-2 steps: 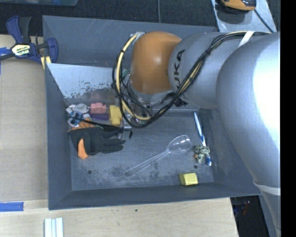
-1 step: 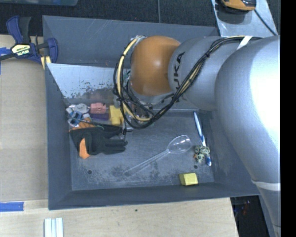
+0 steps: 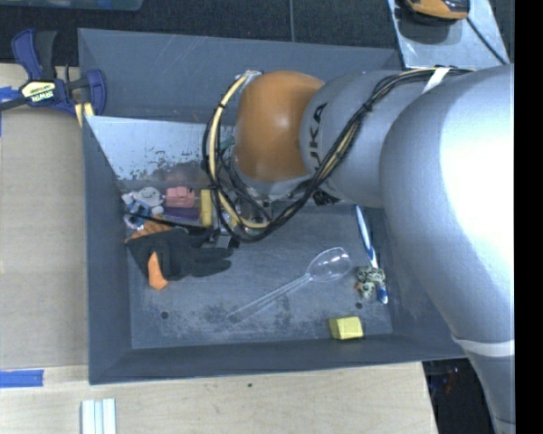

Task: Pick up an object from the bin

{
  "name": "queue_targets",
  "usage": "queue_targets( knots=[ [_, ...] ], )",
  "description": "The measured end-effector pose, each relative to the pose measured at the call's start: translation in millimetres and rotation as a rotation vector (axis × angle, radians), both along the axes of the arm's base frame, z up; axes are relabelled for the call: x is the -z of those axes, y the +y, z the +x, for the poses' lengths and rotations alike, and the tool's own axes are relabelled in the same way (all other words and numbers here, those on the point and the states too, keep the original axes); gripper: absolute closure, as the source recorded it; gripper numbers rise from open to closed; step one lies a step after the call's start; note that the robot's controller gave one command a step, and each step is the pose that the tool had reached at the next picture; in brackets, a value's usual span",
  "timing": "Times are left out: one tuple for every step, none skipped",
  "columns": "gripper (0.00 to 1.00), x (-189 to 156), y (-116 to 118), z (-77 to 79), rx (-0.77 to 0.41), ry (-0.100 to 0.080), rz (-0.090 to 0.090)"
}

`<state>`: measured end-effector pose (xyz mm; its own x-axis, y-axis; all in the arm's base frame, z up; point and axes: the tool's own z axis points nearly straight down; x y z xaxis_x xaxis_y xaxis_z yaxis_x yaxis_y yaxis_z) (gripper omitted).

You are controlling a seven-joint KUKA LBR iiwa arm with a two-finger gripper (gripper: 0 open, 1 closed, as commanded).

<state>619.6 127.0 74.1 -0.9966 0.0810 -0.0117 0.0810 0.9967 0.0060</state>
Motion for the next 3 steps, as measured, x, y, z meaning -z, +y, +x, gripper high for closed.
queue_targets(
  knots=[
    [1.0,0,0,0.0,0.0,0.0,0.0],
    [1.0,-2,0,-0.2,0.0,0.0,0.0],
    [1.0,-10,0,-0.7,0.0,0.001,0.0]
  ],
)
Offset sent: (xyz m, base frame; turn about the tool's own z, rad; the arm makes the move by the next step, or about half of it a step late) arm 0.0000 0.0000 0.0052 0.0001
